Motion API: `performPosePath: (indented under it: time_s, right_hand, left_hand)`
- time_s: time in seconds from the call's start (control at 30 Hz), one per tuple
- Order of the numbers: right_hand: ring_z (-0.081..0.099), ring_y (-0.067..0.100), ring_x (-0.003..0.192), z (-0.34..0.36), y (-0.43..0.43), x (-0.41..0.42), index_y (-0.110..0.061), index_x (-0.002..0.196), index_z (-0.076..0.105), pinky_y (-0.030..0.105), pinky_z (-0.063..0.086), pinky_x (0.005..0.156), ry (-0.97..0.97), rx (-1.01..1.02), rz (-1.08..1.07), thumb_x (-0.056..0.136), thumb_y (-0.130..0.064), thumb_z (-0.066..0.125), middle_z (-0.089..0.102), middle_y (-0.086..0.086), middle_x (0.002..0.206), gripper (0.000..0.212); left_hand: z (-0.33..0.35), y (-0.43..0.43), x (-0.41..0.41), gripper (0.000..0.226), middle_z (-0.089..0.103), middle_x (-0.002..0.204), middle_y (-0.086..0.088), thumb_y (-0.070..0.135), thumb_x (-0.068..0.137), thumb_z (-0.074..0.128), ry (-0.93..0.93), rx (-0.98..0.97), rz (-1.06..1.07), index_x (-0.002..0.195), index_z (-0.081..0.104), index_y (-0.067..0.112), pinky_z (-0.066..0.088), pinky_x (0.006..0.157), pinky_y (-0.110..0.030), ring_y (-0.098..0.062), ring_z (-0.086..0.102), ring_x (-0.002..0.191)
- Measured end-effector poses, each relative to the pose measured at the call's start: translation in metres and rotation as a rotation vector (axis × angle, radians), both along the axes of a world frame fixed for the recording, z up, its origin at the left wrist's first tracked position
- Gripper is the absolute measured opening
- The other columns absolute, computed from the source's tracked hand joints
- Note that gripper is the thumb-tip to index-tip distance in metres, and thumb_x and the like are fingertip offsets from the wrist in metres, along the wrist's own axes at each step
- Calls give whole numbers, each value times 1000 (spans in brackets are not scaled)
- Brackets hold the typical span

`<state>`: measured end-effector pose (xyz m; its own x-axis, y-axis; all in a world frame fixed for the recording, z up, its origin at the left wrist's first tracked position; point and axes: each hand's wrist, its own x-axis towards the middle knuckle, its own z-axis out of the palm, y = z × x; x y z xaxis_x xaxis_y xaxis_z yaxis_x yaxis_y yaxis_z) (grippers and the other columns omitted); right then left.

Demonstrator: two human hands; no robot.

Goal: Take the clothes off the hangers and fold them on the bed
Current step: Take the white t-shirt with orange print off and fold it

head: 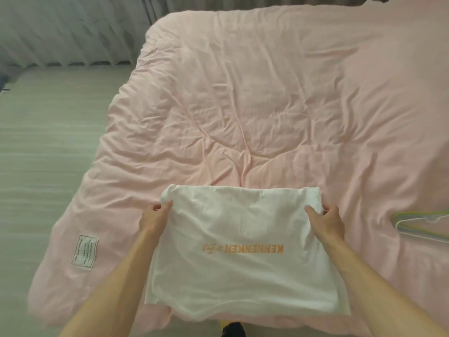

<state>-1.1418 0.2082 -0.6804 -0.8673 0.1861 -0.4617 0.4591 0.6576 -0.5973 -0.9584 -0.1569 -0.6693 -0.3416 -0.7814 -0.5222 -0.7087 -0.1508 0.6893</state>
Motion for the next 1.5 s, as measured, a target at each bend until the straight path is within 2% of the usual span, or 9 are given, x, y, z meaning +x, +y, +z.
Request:
performPosePath:
  time_s: [0.13, 0.23, 0.47, 0.8, 0.87, 0.93, 1.03, 1.17, 1.5]
  right_hand:
    - [54, 27, 79, -5, -16, -56, -8, 91, 61, 35, 40, 73, -77, -89, -52, 92, -47, 60, 60, 8, 89, 39]
    - [56, 33, 86, -9, -18, -77, 6, 98, 67, 33, 37, 74, -111, -14, -37, 98, -37, 52, 60, 22, 88, 46]
    - [50, 29, 84, -24, -5, -93, -9, 80, 55, 37, 37, 76, 105, 29, -155, 100, -32, 51, 57, 11, 84, 31]
    - [58, 24, 96, -28, -8, -83, -18, 100, 64, 32, 41, 82, 20, -37, -89, 97, -41, 55, 65, 0, 98, 25]
    - [56, 24, 90, -26, -6, -86, -15, 94, 64, 30, 38, 78, -1, -59, -86, 97, -39, 56, 63, -1, 89, 25]
    - [57, 25, 82, -27, -4, -90, -11, 83, 63, 33, 40, 72, -40, -77, -74, 95, -40, 58, 61, -1, 79, 31]
    - [49, 26, 71, -25, -3, -94, -6, 71, 55, 35, 38, 65, -34, -82, -103, 92, -38, 60, 52, 2, 68, 38]
    - [48, 25, 77, -10, -13, -102, -11, 74, 55, 31, 36, 70, 125, -93, -202, 96, -32, 56, 52, 1, 72, 30]
    - [57, 22, 94, 15, -58, -155, -13, 99, 69, 27, 40, 83, 268, -134, -246, 98, -34, 56, 64, 3, 95, 25]
  left_hand:
    - [-12, -36, -39, 48, 74, 93, -4, 63, 70, 71, 26, 48, 22, 84, 73, 18, 56, 91, -50, -29, 69, 94]
    - [-19, -49, -54, 36, 74, 93, -7, 52, 75, 70, 11, 65, 29, 80, 73, 17, 56, 92, -51, -33, 69, 99]
    - [-22, -59, -71, 34, 55, 74, -5, 39, 97, 58, 16, 45, 228, 79, 61, 11, 44, 70, -37, -24, 51, 71]
    - [-27, -53, -84, 19, 69, 96, -6, 37, 82, 69, -71, 42, -51, 86, 68, 18, 52, 97, -47, -31, 65, 101]
    - [-21, -50, -85, 23, 70, 89, -7, 34, 77, 71, -61, 99, -45, 88, 72, 14, 55, 90, -45, -30, 67, 93]
    - [-17, -48, -85, 20, 67, 82, -10, 20, 86, 71, -43, 203, -16, 97, 72, 4, 57, 64, -33, -25, 67, 70]
    - [-9, -49, -85, 14, 59, 73, -9, 16, 95, 65, -5, 193, 48, 99, 67, 3, 38, 34, -15, -16, 57, 46]
    - [-1, -67, -86, 25, 63, 85, -7, 18, 95, 67, 152, 192, 120, 113, 67, 1, 45, 59, -28, -19, 56, 71]
    - [20, -102, -157, 25, 66, 104, -9, 10, 95, 66, 262, 79, 46, 119, 67, 4, 54, 84, -33, -19, 62, 88]
